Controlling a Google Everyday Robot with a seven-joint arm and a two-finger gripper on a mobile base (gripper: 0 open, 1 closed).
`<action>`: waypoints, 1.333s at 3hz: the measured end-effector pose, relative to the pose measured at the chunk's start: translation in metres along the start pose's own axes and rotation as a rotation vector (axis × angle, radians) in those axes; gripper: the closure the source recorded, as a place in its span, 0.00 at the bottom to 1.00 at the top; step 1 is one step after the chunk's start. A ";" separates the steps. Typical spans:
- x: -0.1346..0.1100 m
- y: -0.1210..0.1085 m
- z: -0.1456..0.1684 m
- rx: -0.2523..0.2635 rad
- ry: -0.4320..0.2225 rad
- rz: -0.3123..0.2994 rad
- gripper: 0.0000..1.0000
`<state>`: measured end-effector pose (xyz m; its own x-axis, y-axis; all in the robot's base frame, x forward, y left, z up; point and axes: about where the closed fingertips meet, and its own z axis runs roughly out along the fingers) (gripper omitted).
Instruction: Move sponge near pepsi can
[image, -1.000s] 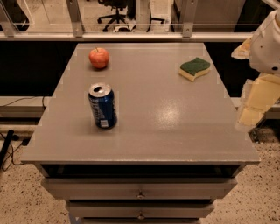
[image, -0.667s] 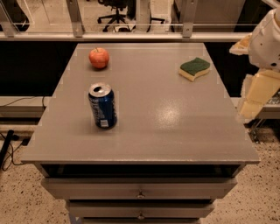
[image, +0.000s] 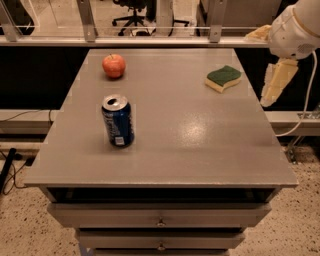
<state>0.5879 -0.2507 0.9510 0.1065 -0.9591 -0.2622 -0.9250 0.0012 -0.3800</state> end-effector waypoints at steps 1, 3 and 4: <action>0.004 -0.040 0.032 -0.002 -0.043 -0.083 0.00; -0.008 -0.111 0.105 0.007 0.006 -0.054 0.00; -0.006 -0.124 0.124 0.042 0.063 -0.040 0.00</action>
Offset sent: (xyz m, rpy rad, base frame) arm 0.1567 0.0325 -0.0359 0.0227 -0.0051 0.1148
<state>0.7474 -0.2098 0.8898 0.1192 -0.9744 -0.1906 -0.9041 -0.0272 -0.4264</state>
